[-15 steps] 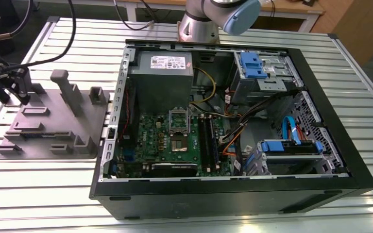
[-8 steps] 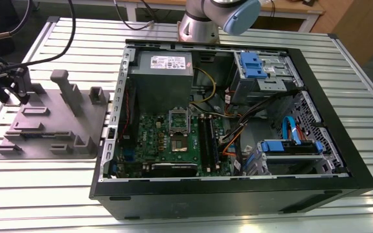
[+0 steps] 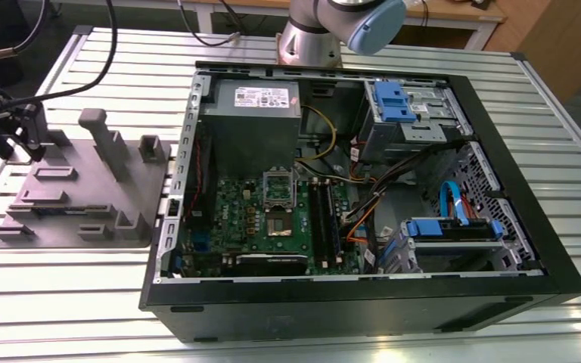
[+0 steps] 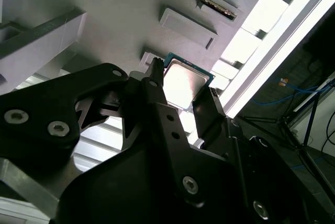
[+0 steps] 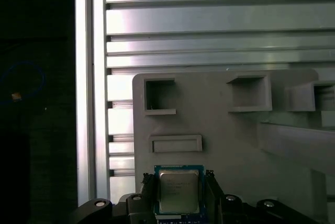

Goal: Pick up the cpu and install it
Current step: 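Pick up the cpu and move it towards the insertion slot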

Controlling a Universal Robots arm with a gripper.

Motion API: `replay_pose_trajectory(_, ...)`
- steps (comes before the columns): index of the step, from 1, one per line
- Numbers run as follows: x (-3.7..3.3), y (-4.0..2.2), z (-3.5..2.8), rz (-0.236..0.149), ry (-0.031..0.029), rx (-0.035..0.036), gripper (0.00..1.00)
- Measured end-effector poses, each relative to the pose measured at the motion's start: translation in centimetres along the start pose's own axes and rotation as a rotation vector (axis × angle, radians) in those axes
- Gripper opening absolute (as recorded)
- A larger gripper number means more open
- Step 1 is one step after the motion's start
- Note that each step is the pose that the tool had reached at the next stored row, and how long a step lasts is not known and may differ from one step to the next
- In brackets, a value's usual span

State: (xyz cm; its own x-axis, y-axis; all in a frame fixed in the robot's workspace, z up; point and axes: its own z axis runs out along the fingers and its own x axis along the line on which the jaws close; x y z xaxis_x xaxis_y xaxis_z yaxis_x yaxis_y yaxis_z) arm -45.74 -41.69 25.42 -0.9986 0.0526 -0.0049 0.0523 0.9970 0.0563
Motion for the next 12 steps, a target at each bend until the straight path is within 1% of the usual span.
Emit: replay_pose_trajectory(12, 0.00, 0.02, -0.31, 0.000, 0.0000, 0.0000, 0.47)
